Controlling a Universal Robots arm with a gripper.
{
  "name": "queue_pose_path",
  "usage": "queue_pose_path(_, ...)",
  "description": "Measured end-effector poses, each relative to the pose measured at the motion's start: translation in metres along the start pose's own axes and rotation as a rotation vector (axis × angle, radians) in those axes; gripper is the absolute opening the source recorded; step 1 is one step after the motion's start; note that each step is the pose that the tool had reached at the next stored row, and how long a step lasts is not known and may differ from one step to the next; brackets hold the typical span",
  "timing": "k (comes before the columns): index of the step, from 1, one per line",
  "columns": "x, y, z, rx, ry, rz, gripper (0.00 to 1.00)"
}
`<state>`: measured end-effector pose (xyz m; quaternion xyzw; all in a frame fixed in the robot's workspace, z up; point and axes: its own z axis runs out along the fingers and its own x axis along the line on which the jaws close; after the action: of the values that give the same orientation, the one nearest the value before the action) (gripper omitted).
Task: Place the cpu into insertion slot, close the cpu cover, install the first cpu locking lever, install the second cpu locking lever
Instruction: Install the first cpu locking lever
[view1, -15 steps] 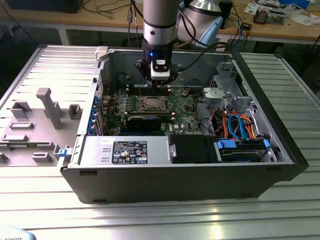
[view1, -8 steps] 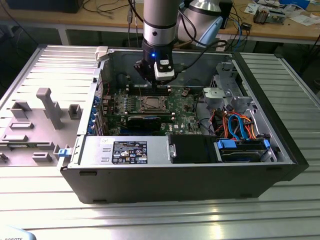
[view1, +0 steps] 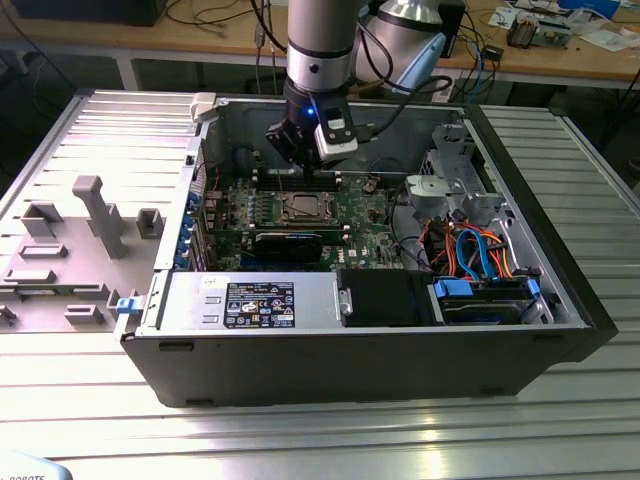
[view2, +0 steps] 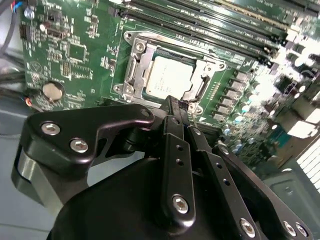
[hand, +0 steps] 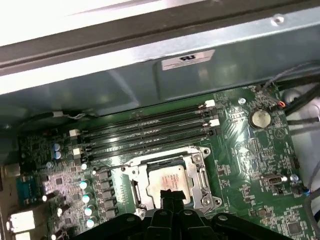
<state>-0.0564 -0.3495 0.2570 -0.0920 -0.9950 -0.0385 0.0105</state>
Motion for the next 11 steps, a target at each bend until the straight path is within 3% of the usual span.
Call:
queue_pose_path(4,0.0008,-0.0002,0.0003,0.0009,0.0027,-0.045,0.11)
queue_pose_path(8,0.0104,-0.002,0.0005,-0.0001,-0.0038,-0.046,0.11)
queue_pose_path(11,0.0136,-0.0026,0.0007,-0.0054,-0.0375,-0.052,0.11)
